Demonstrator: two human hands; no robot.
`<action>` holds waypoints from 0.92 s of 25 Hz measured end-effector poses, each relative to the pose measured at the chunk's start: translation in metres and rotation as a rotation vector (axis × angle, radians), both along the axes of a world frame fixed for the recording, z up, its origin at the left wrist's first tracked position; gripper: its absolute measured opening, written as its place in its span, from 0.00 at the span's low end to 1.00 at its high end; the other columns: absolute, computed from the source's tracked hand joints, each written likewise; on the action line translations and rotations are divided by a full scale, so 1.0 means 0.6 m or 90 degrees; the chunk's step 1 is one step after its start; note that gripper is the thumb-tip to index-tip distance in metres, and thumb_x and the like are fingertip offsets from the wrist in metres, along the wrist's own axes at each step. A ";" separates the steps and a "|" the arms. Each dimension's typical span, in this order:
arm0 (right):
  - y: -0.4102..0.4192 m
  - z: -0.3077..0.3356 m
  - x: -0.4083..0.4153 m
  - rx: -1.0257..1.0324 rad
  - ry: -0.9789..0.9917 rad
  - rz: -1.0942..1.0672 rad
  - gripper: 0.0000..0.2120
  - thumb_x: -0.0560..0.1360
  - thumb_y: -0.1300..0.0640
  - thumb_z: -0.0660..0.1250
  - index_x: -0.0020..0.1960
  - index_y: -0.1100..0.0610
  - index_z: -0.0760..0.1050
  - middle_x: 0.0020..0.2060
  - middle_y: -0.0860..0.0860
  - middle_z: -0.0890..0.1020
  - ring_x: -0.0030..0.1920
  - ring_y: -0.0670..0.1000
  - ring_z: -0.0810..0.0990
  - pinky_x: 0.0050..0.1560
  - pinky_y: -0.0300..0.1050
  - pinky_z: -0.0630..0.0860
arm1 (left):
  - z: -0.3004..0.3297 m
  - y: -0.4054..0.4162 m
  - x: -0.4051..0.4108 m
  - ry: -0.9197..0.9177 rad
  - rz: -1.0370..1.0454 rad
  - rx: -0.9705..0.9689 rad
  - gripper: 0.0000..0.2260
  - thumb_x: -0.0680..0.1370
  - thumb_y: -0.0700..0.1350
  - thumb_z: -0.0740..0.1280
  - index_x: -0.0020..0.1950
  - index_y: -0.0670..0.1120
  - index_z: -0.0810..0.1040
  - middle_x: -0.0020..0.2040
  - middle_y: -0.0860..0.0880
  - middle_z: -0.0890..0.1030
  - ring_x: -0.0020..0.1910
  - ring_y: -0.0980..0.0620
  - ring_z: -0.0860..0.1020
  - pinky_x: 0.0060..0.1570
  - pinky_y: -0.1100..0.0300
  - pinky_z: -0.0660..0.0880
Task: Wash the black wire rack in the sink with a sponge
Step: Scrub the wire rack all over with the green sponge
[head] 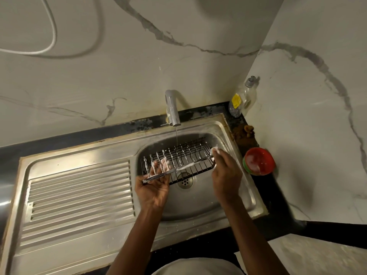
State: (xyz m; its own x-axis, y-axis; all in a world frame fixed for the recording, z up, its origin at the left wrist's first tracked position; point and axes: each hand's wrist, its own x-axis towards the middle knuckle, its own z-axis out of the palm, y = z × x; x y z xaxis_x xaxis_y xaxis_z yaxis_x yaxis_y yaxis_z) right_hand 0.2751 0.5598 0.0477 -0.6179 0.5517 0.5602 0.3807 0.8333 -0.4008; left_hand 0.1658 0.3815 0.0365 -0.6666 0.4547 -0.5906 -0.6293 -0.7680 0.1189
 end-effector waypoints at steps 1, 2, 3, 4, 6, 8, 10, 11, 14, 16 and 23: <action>-0.006 0.001 -0.005 -0.003 0.016 -0.014 0.14 0.80 0.67 0.61 0.60 0.66 0.82 0.55 0.61 0.85 0.53 0.56 0.85 0.50 0.46 0.84 | 0.001 0.002 0.000 0.010 -0.011 0.004 0.22 0.64 0.40 0.73 0.57 0.36 0.82 0.58 0.36 0.85 0.59 0.39 0.84 0.58 0.47 0.82; -0.024 0.003 -0.014 -0.018 0.028 -0.001 0.13 0.81 0.66 0.60 0.59 0.66 0.82 0.55 0.61 0.85 0.52 0.55 0.85 0.49 0.45 0.84 | -0.004 0.005 -0.002 0.001 -0.012 0.006 0.19 0.67 0.41 0.67 0.56 0.35 0.83 0.58 0.35 0.84 0.59 0.39 0.84 0.57 0.47 0.83; -0.055 0.005 -0.024 -0.048 0.027 0.042 0.13 0.82 0.65 0.59 0.58 0.66 0.82 0.54 0.60 0.85 0.52 0.54 0.85 0.49 0.46 0.84 | -0.008 0.009 -0.003 -0.010 -0.014 0.003 0.19 0.69 0.42 0.63 0.54 0.35 0.85 0.58 0.35 0.84 0.59 0.40 0.84 0.57 0.48 0.83; -0.094 0.009 -0.033 -0.072 0.010 0.106 0.14 0.84 0.63 0.59 0.57 0.65 0.83 0.53 0.59 0.85 0.52 0.53 0.85 0.51 0.47 0.84 | -0.007 0.015 -0.003 -0.019 -0.022 -0.005 0.19 0.69 0.42 0.62 0.52 0.35 0.86 0.59 0.36 0.84 0.59 0.41 0.83 0.58 0.50 0.82; -0.128 0.002 -0.034 -0.003 -0.030 0.243 0.13 0.84 0.62 0.61 0.54 0.63 0.84 0.52 0.57 0.85 0.54 0.55 0.84 0.54 0.51 0.82 | -0.003 0.023 -0.002 -0.016 -0.035 -0.001 0.18 0.69 0.42 0.61 0.50 0.35 0.86 0.56 0.39 0.84 0.55 0.44 0.84 0.58 0.51 0.82; -0.074 -0.004 -0.019 0.118 -0.043 0.187 0.14 0.84 0.63 0.59 0.54 0.61 0.85 0.52 0.56 0.86 0.54 0.57 0.83 0.51 0.52 0.81 | 0.008 0.023 0.004 -0.011 -0.033 -0.008 0.18 0.68 0.41 0.60 0.47 0.35 0.86 0.51 0.39 0.86 0.47 0.44 0.86 0.50 0.48 0.85; -0.001 0.001 -0.009 0.107 -0.048 -0.016 0.13 0.83 0.62 0.60 0.55 0.57 0.85 0.52 0.55 0.86 0.53 0.56 0.80 0.45 0.53 0.81 | 0.014 0.016 0.012 -0.009 -0.028 -0.004 0.18 0.68 0.41 0.60 0.45 0.35 0.86 0.49 0.38 0.87 0.47 0.42 0.87 0.48 0.45 0.85; 0.025 0.005 -0.005 0.085 -0.052 -0.089 0.12 0.81 0.61 0.63 0.56 0.56 0.85 0.52 0.56 0.85 0.53 0.57 0.79 0.43 0.53 0.81 | 0.013 0.014 0.015 -0.009 -0.026 0.006 0.18 0.68 0.42 0.60 0.46 0.35 0.87 0.50 0.37 0.86 0.49 0.40 0.87 0.50 0.45 0.85; -0.024 -0.002 -0.034 0.061 -0.041 -0.061 0.12 0.78 0.61 0.64 0.57 0.55 0.84 0.46 0.55 0.84 0.46 0.56 0.80 0.41 0.50 0.80 | 0.006 0.020 0.018 -0.011 -0.049 0.020 0.20 0.68 0.43 0.61 0.49 0.35 0.86 0.55 0.35 0.85 0.53 0.39 0.86 0.50 0.46 0.85; -0.093 -0.004 -0.053 0.093 -0.036 0.074 0.11 0.79 0.62 0.65 0.56 0.58 0.85 0.43 0.54 0.84 0.44 0.53 0.78 0.40 0.47 0.78 | 0.005 0.027 0.022 -0.014 -0.056 0.011 0.18 0.68 0.44 0.61 0.47 0.36 0.86 0.50 0.39 0.86 0.44 0.45 0.87 0.43 0.51 0.85; 0.024 0.010 -0.025 0.041 -0.063 -0.032 0.13 0.75 0.67 0.67 0.58 0.63 0.82 0.47 0.57 0.84 0.47 0.56 0.81 0.45 0.52 0.82 | 0.010 0.009 0.022 0.024 -0.070 0.006 0.19 0.69 0.43 0.59 0.46 0.36 0.86 0.44 0.41 0.87 0.40 0.47 0.87 0.44 0.50 0.85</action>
State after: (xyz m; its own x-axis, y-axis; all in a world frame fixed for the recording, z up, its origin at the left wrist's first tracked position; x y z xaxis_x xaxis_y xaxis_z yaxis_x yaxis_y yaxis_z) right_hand 0.2601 0.5741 0.0536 -0.6443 0.5485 0.5330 0.4578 0.8348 -0.3058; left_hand 0.1789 0.3872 0.0426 -0.6336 0.5318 -0.5619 -0.7055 -0.6953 0.1374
